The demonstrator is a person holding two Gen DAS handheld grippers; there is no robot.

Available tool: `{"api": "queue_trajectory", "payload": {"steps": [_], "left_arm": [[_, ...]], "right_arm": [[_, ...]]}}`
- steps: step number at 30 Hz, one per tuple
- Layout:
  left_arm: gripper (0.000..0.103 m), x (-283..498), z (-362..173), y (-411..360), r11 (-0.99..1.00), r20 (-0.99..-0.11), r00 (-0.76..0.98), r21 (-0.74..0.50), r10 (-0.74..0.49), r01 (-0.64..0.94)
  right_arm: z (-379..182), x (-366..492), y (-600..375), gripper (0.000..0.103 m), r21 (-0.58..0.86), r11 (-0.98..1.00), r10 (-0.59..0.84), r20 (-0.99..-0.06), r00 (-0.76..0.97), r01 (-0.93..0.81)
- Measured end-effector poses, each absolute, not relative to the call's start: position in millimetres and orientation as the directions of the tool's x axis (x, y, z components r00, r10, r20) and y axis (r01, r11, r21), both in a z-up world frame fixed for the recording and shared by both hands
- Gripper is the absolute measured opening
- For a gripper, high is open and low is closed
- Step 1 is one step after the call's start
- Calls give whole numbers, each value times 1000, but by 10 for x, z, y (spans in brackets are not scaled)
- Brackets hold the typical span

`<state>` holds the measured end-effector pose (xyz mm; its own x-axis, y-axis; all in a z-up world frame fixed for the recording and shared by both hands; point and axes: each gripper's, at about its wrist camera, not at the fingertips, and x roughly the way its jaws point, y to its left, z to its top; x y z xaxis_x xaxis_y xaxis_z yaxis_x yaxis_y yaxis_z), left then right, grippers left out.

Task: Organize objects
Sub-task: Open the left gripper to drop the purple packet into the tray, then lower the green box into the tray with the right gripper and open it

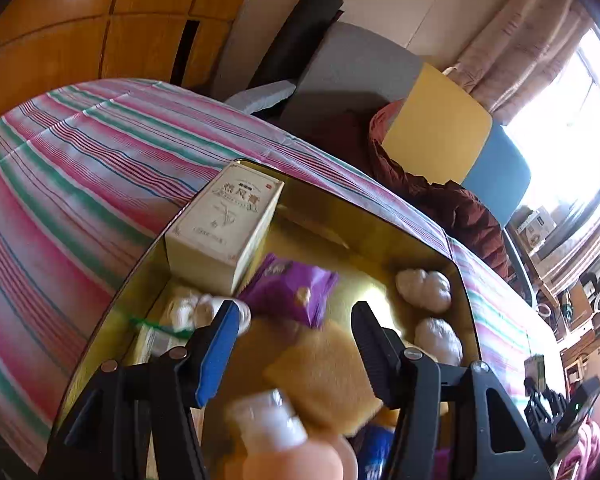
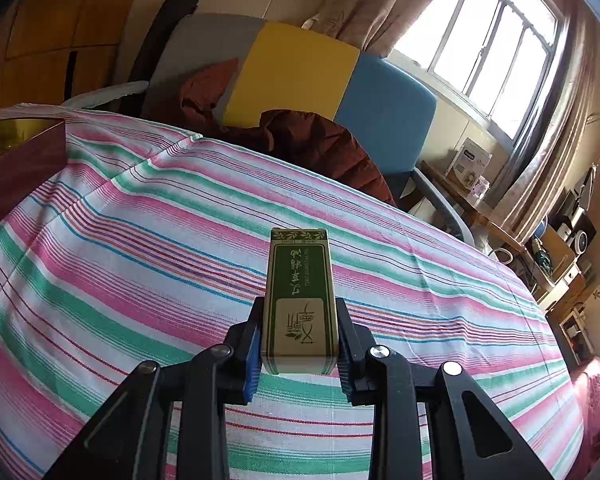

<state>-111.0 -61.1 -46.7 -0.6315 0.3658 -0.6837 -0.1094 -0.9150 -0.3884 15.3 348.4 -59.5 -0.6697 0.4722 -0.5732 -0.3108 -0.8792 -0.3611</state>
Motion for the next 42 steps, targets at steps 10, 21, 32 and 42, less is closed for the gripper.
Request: {"api": "queue_trajectory", "payload": {"steps": [10, 21, 32, 42], "left_arm": [[59, -673, -427, -571, -906, -652, -645, -390, 397, -163], [59, -464, -375, -520, -906, -635, -657, -374, 407, -199], [59, -351, -328, -577, -921, -646, -664, -339, 376, -192], [59, -290, -310, -684, -923, -647, -668, -341, 367, -178]], "right_arm": [[-509, 160, 3153, 31, -363, -917, 368, -599, -711, -169], [-18, -130, 2118, 31, -62, -990, -61, -634, -771, 129], [55, -892, 1308, 31, 114, -962, -248, -738, -627, 246], [-211, -1540, 887, 32, 136, -965, -234, -835, -497, 224]]}}
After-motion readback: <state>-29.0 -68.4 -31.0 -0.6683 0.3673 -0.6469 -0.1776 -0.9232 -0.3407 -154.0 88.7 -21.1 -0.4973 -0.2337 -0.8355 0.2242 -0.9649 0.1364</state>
